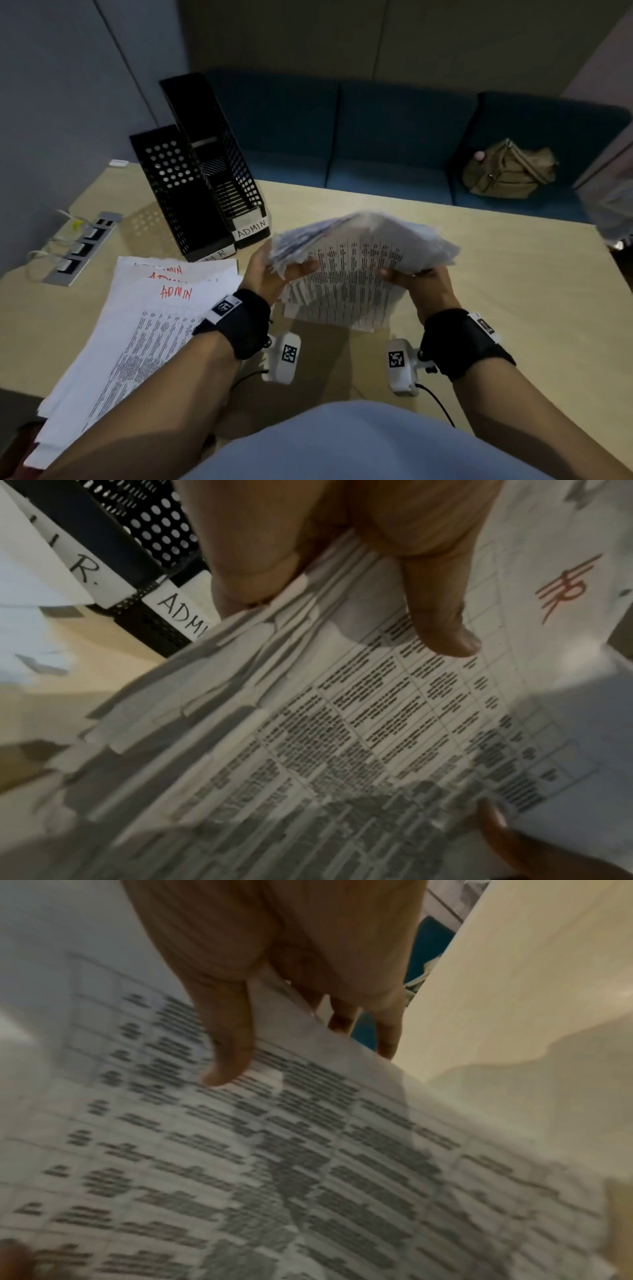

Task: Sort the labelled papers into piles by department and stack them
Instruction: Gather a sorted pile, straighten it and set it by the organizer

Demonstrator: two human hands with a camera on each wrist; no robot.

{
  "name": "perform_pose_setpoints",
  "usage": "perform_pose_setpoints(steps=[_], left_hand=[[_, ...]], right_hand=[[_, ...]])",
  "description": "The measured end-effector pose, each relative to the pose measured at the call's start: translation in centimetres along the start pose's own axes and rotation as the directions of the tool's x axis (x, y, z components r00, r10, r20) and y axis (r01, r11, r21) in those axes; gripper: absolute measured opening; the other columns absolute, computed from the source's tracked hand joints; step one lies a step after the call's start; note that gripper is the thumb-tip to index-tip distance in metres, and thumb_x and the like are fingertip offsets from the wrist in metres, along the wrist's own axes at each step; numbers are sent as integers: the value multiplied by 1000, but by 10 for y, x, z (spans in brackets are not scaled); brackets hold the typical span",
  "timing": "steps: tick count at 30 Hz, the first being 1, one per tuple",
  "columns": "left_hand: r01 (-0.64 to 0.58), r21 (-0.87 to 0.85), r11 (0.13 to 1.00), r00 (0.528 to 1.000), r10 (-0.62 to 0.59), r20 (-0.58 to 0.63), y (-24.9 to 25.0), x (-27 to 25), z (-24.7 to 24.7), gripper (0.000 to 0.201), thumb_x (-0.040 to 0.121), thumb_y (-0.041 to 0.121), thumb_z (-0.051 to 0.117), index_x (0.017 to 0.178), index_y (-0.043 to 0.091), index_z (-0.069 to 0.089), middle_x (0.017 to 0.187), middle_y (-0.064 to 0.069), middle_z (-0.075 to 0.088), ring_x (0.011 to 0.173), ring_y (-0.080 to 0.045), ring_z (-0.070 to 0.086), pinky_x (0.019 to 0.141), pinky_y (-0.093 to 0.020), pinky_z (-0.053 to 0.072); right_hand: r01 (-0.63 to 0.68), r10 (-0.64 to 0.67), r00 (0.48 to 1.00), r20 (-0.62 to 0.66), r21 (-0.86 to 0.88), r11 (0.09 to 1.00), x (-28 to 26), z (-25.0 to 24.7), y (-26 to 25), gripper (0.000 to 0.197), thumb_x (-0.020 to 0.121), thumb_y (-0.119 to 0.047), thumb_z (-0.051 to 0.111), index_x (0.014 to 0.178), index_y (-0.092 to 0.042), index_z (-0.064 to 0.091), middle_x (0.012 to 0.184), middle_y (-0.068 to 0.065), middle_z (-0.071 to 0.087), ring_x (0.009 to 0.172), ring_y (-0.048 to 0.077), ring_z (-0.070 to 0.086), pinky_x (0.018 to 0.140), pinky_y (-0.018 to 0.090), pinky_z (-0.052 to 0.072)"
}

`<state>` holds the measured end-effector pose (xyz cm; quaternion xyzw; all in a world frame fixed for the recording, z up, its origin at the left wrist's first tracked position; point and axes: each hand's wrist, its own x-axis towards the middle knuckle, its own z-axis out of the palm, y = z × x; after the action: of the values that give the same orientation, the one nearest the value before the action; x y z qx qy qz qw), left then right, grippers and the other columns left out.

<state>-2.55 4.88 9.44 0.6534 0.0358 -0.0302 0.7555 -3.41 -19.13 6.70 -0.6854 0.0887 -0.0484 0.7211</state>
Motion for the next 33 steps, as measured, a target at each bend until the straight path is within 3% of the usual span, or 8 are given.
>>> perform_pose_setpoints(steps=[3, 8, 11, 17, 22, 27, 30, 33], left_hand=[[-4, -32, 999, 1000, 3, -23, 1, -2, 10, 23, 90, -3, 56, 96, 18, 61, 78, 13, 74, 89, -8, 69, 84, -26, 56], [-237, -56, 970, 969, 232, -84, 19, 9, 13, 37, 84, -2, 64, 119, 11, 58, 103, 13, 72, 103, -6, 66, 82, -22, 54], [-270, 39, 962, 958, 272, -87, 17, 12, 7, 37, 85, 2, 66, 116, 20, 59, 103, 21, 70, 103, 1, 64, 83, -19, 53], [-109, 35, 993, 994, 110, -11, -5, 4, 1, 51, 76, -4, 73, 124, 5, 57, 110, 2, 69, 103, -12, 67, 86, -23, 55], [-107, -25, 994, 992, 108, 58, 2, 16, -3, 43, 73, 2, 77, 113, 15, 68, 113, -7, 71, 110, -22, 64, 92, -36, 53], [-123, -55, 991, 986, 128, 110, 12, 21, -13, 42, 65, 5, 81, 101, 26, 71, 104, -1, 73, 104, -20, 66, 88, -37, 52], [-56, -70, 996, 981, 68, 183, 7, 20, -10, 59, 63, 6, 83, 118, 19, 65, 117, -4, 69, 116, -21, 61, 95, -36, 51], [5, -113, 994, 988, 13, 155, 7, 16, -9, 63, 55, 29, 89, 113, 18, 68, 116, -6, 70, 114, -22, 63, 93, -34, 53]], right_hand=[[-17, 13, 999, -39, -98, 995, 5, 8, -2, 28, 80, 0, 70, 105, -14, 66, 96, -2, 68, 89, 13, 67, 83, 29, 56], [216, -221, 974, -50, -89, 972, 7, 18, -38, 29, 88, 10, 57, 99, -15, 67, 85, -22, 71, 86, -4, 66, 77, 13, 50], [101, -117, 990, -75, -190, 977, 6, 17, -29, 26, 88, -1, 63, 113, -7, 63, 98, -6, 70, 92, 8, 65, 83, 19, 52], [62, -67, 996, -52, -89, 994, -4, 16, -9, 45, 67, -4, 83, 109, -12, 68, 108, 6, 70, 94, 17, 67, 76, 28, 55], [101, -98, 994, -37, 88, 991, 0, 15, -21, 51, 58, -24, 83, 105, -11, 69, 104, 13, 71, 89, 22, 66, 72, 35, 55], [154, -117, 972, -202, 179, 972, 4, 11, -21, 75, 51, -70, 77, 93, -11, 59, 82, 1, 63, 70, 6, 57, 63, 23, 47], [260, -246, 952, -180, 57, 964, -4, 21, -32, 93, 67, -80, 55, 106, 4, 50, 86, 4, 57, 71, -2, 56, 61, 15, 46], [326, -325, 923, -207, -30, 945, -6, 25, -34, 62, 92, -51, 46, 128, -2, 38, 87, -3, 50, 71, -7, 55, 64, 14, 46]])
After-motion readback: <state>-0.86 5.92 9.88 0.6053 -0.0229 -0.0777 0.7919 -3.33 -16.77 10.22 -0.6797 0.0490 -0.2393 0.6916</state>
